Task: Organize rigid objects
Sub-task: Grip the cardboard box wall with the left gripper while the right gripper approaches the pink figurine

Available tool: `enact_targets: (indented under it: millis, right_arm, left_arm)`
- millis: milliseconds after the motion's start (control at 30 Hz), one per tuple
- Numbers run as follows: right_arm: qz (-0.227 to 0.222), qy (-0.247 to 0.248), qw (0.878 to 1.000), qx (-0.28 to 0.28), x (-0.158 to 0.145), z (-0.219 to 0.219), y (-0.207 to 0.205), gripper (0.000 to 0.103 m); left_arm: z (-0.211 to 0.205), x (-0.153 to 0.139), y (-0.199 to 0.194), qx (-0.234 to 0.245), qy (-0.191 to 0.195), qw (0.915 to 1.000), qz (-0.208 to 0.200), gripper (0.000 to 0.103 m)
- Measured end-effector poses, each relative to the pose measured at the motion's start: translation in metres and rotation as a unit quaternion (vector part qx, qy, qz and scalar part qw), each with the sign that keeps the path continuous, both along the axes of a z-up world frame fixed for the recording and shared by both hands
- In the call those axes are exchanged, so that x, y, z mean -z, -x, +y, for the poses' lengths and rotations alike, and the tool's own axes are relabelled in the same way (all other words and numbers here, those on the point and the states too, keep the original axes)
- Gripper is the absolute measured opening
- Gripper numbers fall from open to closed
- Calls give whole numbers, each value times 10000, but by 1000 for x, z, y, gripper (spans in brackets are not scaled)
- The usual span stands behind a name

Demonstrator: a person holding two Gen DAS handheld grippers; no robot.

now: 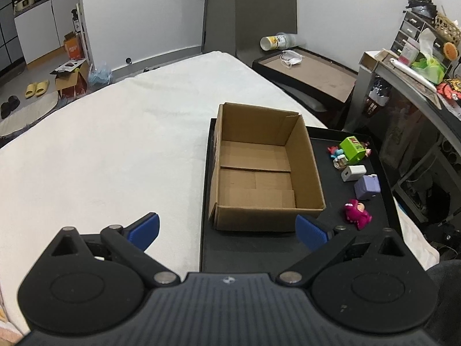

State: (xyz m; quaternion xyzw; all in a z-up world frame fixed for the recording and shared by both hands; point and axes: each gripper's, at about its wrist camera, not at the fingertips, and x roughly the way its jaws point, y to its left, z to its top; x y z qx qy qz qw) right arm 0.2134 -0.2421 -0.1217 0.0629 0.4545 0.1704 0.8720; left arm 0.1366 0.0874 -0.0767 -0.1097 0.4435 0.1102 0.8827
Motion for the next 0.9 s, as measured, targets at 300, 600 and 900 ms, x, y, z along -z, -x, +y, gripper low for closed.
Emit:
enact_targets:
  millis: [300,600,900]
  right_arm:
    - [344,-23,9994,15,23,13,-28,103]
    - [657,2,9975,244,47,15,-55,101]
    - [974,86,9938,527,77,19,-81,98]
  left_arm:
    - [10,17,-33,-82,127,9997,194,95]
    - [18,45,-67,-150,350,9978,539,71]
    - [31,71,-96,-494,410,9915,1129,54]
